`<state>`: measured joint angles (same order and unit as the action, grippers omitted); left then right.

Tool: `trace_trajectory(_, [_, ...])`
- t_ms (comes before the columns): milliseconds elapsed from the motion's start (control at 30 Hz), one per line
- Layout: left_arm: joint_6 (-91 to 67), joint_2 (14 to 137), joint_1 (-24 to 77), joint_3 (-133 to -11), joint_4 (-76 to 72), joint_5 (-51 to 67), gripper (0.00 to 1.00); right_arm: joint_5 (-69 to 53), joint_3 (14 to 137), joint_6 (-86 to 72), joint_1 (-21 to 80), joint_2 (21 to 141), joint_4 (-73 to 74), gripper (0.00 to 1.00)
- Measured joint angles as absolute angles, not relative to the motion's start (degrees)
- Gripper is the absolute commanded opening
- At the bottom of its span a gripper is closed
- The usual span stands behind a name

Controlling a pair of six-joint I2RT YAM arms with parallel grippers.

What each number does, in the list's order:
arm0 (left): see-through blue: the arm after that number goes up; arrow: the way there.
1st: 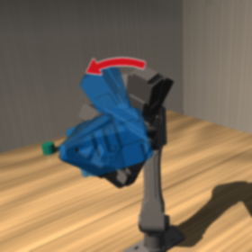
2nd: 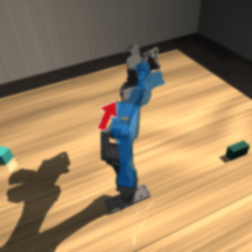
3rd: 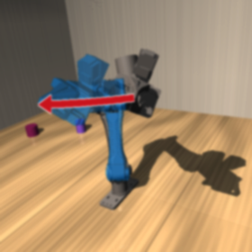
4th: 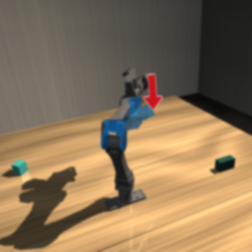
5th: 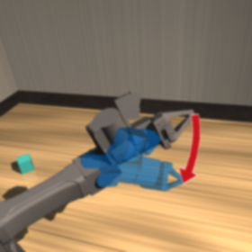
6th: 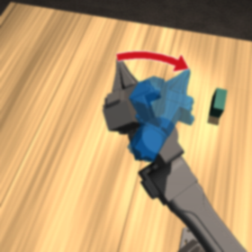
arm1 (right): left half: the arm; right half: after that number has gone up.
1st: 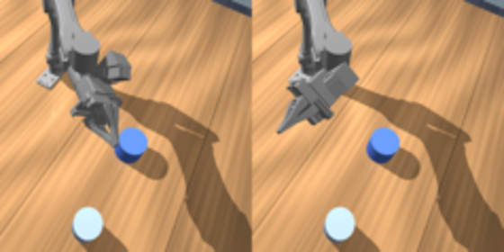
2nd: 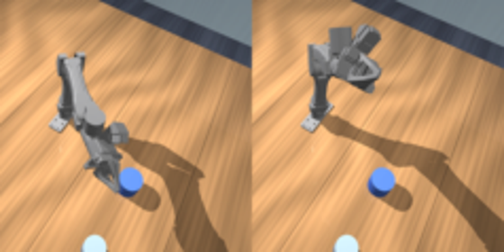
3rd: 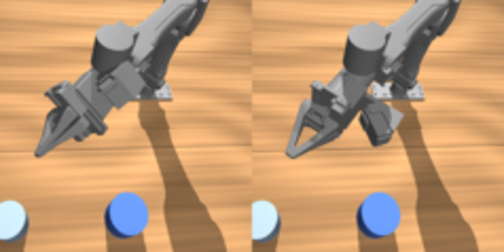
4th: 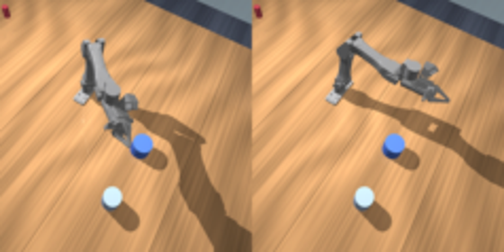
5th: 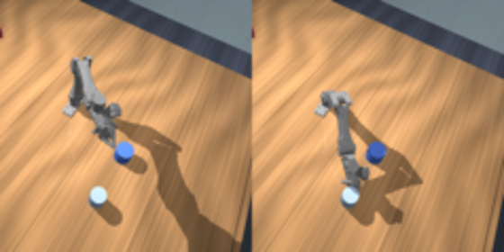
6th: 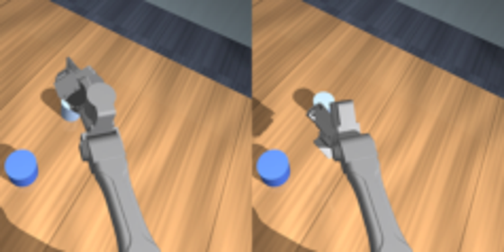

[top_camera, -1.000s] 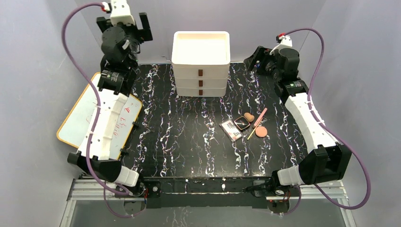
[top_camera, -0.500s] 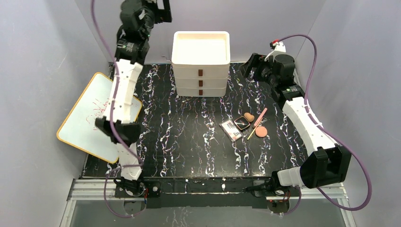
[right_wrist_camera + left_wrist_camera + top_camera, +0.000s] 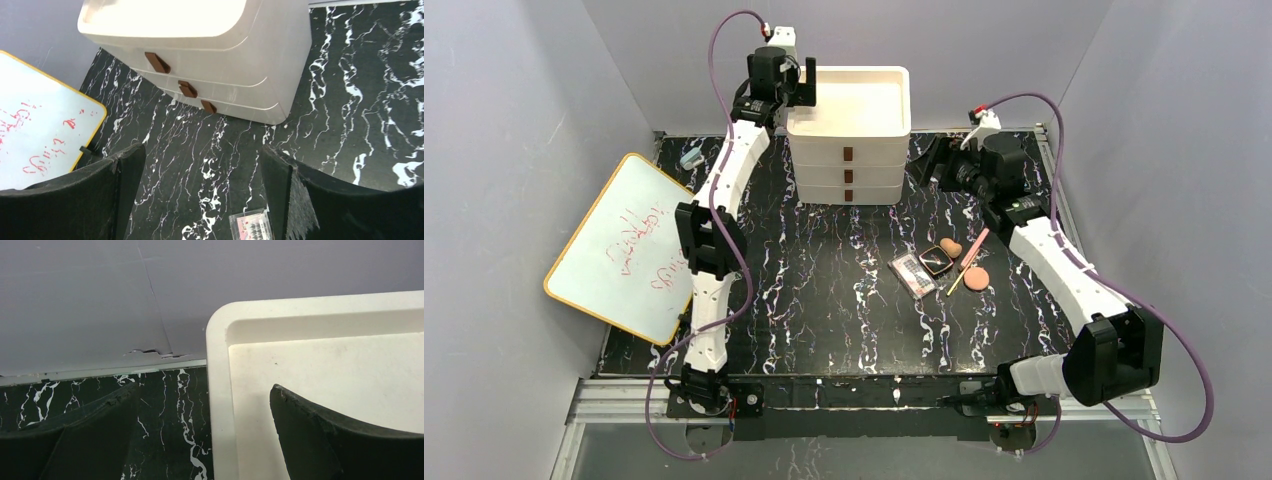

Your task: Organize the makeup

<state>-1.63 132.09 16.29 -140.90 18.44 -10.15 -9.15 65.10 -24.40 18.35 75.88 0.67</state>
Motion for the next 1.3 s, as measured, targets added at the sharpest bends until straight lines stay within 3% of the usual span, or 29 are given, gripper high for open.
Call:
trace_trajectory(67, [-2.02,132.35,16.29,-140.14,18.11,-10.76,0.97,-9.19,64.10,-24.56,19.05,75.88,0.40,0.91])
trace_trajectory(100, [-2.17,132.35,16.29,-139.90,17.98,-11.18,0.90,-9.19,63.59,-24.67,19.44,75.90,0.40,0.91])
trace_trajectory(133, [-2.26,132.35,16.29,-139.57,17.56,-11.49,0.76,-9.19,63.29,-24.67,19.64,75.92,0.36,0.91])
trace_trajectory(200, [-2.87,132.35,16.29,-138.93,16.45,-11.99,0.28,-9.17,62.92,-24.69,19.81,75.99,0.36,0.91])
trace_trajectory(267, [-3.77,132.35,16.29,-138.15,15.92,-12.53,0.03,-9.15,62.92,-24.69,19.90,76.12,0.27,0.91])
trace_trajectory(300, [-4.47,132.49,16.29,-137.84,15.35,-11.40,0.00,-9.17,62.92,-24.67,19.90,76.12,0.27,0.91])
trace_trajectory(733, [-7.42,131.76,16.62,-138.02,17.98,-16.10,0.00,-8.71,62.78,-23.77,20.27,76.34,0.30,0.91])
trace_trajectory(1100, [-15.79,115.50,14.68,-124.29,38.59,-30.96,0.00,-7.81,62.65,-20.78,21.50,78.08,1.13,0.88])
trace_trajectory(1200, [-18.96,112.97,14.09,-124.09,45.65,-33.76,0.00,-9.82,64.25,-18.83,25.65,80.77,1.15,0.86])
trace_trajectory(1300, [-22.46,110.19,13.80,-122.61,50.74,-36.16,0.00,-6.92,69.21,-14.61,36.07,86.67,1.30,0.86])
